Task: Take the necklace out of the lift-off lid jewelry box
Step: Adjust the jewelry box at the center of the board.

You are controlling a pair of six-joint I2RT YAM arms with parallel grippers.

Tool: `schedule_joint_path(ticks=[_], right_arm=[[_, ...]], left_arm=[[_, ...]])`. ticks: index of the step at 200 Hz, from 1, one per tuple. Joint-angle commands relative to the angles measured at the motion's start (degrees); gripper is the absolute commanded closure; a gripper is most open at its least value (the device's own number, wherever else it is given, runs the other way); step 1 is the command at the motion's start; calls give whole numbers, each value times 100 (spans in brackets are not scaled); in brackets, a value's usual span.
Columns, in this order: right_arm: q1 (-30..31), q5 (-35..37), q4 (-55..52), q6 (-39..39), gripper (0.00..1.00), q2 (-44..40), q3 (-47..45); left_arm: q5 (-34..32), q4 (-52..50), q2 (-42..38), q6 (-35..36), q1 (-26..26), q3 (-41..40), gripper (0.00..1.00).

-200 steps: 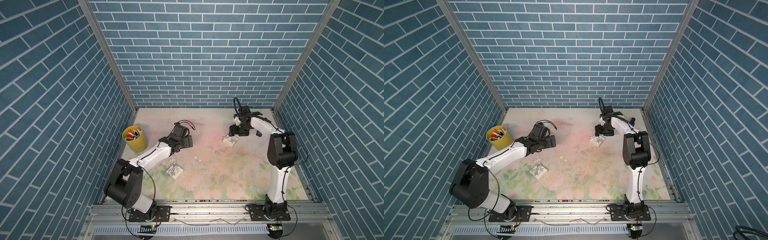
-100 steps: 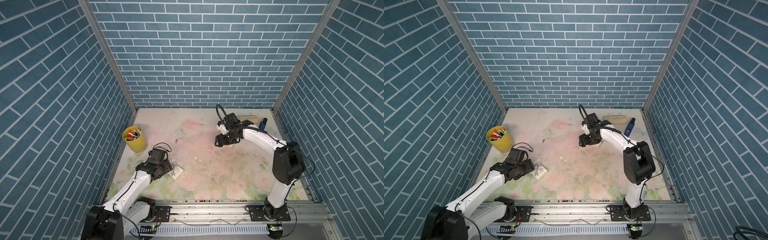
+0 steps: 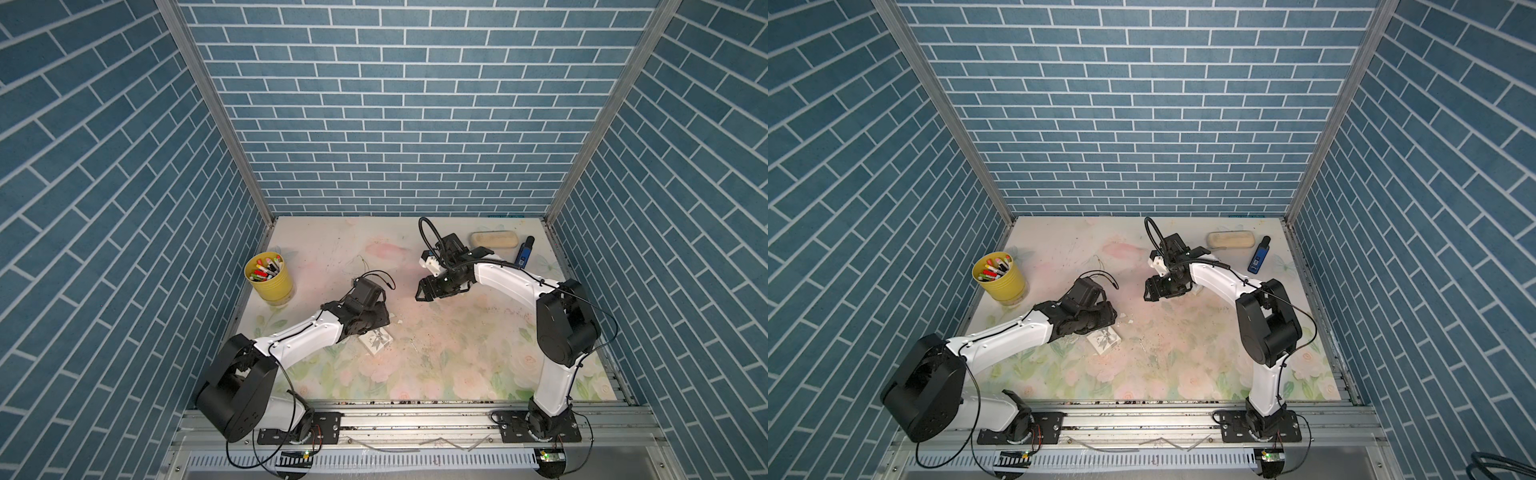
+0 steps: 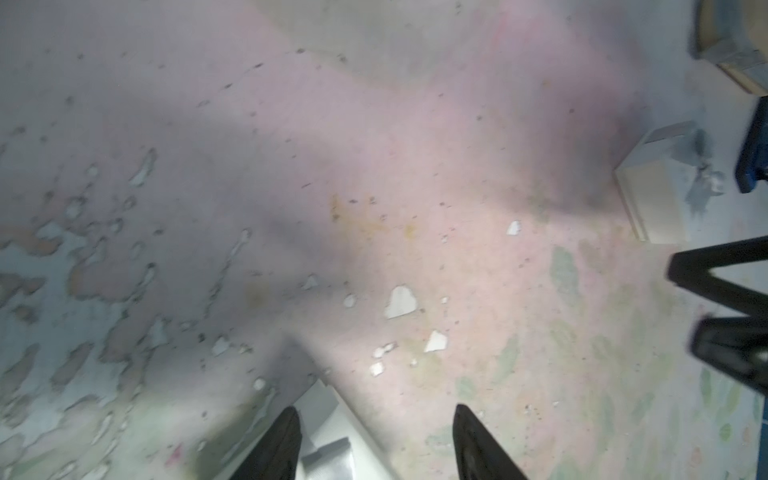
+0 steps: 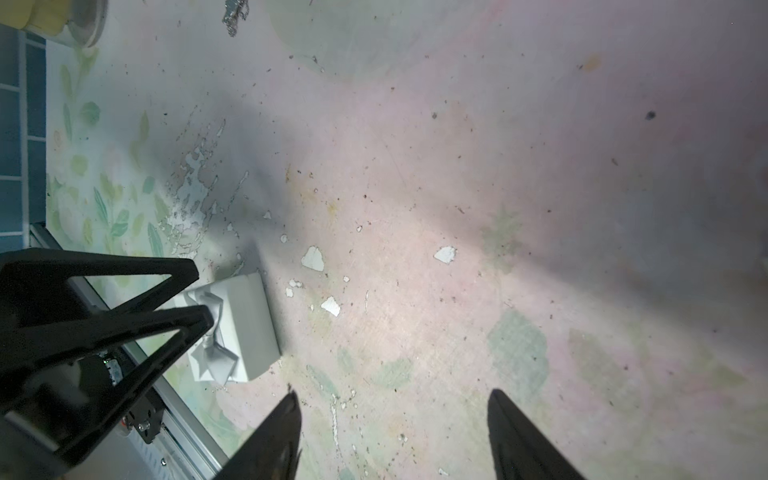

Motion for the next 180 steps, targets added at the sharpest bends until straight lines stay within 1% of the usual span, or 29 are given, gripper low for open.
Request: schedule_joint_path(ticks=[1, 13, 23, 40, 54, 69, 86, 90, 106, 116, 124, 140, 180], right_arm=[[-5, 167, -18, 433, 29, -166, -134], [71, 163, 337, 930, 30, -418, -543], [224, 282, 660, 1296, 31, -671, -925], [607, 459, 1178, 1810, 33, -1084, -1531], [963, 565, 1506, 2107, 37, -1273, -1899], [1389, 617, 1675, 2291, 43, -1307, -2072], [1966, 787, 1702, 2320, 50, -1291, -2062], [2096, 836, 1713, 2328, 52, -1275, -2046], [2570, 954, 1782, 2422, 58, -1137, -1974], [2787, 947, 1899, 2479, 63, -991, -1918], [2918, 919, 1948, 2483, 66, -830, -1845], [3069, 870, 1752, 2374, 69, -444, -1469], [3133, 512, 1573, 1843, 70, 372, -619]], left_arm=[[-553, -476, -241, 361, -60, 285, 37], [-782, -812, -510, 595, 27, 291, 35], [-661, -919, -746, 769, 292, 149, 35], [30, -786, -1025, 1001, 971, -232, 36], [644, -578, -1135, 1093, 1500, -517, 40], [1119, -378, -1130, 1298, 1817, -729, 44], [1468, -330, -787, 1668, 1923, -573, 49], [1569, -332, -640, 1749, 1926, -368, 51], [2008, -204, -16, 1913, 1933, 38, 62], [2284, -18, 340, 1903, 1923, 214, 71], [2403, 173, 563, 1862, 1916, 299, 75], [2477, 470, 913, 1817, 1902, 387, 76], [2707, 767, 1585, 1799, 1891, 491, 77]])
